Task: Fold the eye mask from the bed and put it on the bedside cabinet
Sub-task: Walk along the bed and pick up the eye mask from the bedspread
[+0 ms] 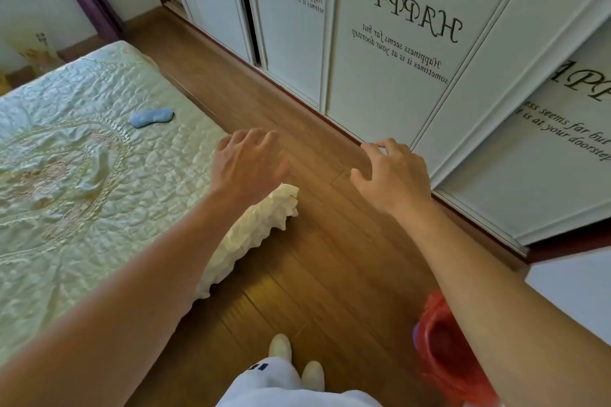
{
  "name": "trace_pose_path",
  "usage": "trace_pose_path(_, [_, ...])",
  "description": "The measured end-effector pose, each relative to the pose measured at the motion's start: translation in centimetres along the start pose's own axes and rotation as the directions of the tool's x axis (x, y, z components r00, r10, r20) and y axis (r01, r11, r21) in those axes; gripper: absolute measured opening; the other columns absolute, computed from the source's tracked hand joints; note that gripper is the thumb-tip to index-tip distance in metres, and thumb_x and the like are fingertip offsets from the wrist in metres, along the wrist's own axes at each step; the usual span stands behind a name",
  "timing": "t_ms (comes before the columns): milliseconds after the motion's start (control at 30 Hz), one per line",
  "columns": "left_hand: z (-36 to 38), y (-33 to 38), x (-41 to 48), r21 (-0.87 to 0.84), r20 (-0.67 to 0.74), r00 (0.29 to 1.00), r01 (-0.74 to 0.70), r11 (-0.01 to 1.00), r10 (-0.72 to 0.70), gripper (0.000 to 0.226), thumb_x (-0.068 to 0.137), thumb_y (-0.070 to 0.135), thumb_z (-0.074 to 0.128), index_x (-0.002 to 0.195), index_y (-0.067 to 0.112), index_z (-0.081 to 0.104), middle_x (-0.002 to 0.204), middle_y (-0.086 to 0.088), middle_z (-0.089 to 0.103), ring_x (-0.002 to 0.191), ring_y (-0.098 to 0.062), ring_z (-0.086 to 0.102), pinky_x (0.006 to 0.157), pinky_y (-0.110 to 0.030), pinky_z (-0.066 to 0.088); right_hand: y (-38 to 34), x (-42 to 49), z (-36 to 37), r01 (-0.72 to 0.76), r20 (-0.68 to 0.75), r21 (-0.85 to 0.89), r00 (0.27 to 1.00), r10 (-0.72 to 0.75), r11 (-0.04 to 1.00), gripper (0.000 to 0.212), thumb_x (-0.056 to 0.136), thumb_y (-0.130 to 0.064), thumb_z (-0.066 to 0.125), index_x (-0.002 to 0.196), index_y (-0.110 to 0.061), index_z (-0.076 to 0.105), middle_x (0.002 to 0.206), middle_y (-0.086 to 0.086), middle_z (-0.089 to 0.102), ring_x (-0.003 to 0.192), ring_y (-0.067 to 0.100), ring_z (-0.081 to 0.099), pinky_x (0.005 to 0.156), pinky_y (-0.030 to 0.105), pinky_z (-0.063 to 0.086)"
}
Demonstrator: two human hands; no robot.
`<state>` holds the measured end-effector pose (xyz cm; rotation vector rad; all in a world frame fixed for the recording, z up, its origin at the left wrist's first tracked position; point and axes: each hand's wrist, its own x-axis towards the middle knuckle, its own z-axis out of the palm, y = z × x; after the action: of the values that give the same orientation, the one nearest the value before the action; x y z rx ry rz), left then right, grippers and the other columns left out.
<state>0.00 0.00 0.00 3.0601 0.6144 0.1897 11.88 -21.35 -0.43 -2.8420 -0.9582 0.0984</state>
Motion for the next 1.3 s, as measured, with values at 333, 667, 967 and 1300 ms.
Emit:
trace_pose_path(333, [2.4,-1.3,8.3,0.008,-0.003,1.000,-0.019,1.000,0.019,0.056,0.092,0.059,0.042,0.136,0.024,0.049,0.140,-0.003,0.059,0.128,-0.030,0.053,0.102,-0.048,0.042,1.3,8.7,0.4,-0.009,0.030,-0.008,0.999,0.010,1.000,0.058,0.096,-0.049,0.050,0.144,-0.017,0.051,0.146,0.013,0.054,0.130,0.032,0.053,0.102,0.050,0.045])
trace_pose_path(667, [4.8,-5.7,25.5,-0.002,0.004,1.000,0.023,1.000,-0.023,0.060,0.089,0.061,0.040,0.135,0.024,0.050,0.139,-0.005,0.059,0.126,-0.032,0.054,0.103,-0.050,0.043,1.6,26.8,0.2,0.031,0.026,-0.038,0.999,-0.030,0.999,0.057,0.095,-0.049,0.049,0.142,-0.017,0.053,0.145,0.014,0.055,0.129,0.033,0.054,0.101,0.051,0.048])
trace_pose_path(967, [6.0,-8.3,37.1,-0.022,0.004,0.997,0.076,0.997,-0.076,0.061,0.089,0.063,0.038,0.136,0.026,0.049,0.142,-0.004,0.056,0.128,-0.030,0.053,0.105,-0.050,0.040,1.1,39.5,-0.2,0.083,0.042,-0.030,0.996,-0.082,0.996,0.056,0.096,-0.049,0.049,0.142,-0.017,0.053,0.146,0.014,0.054,0.131,0.032,0.052,0.103,0.049,0.045])
trace_pose_path(1300, [8.6,-11.3,49.5,-0.031,-0.007,0.986,0.168,0.985,-0.169,0.061,0.088,0.064,0.041,0.136,0.028,0.048,0.140,-0.002,0.058,0.128,-0.029,0.053,0.105,-0.050,0.041,1.3,54.9,0.8,0.179,0.046,-0.006,0.983,-0.178,0.984,0.055,0.095,-0.048,0.050,0.141,-0.017,0.054,0.144,0.014,0.056,0.129,0.034,0.054,0.101,0.050,0.044])
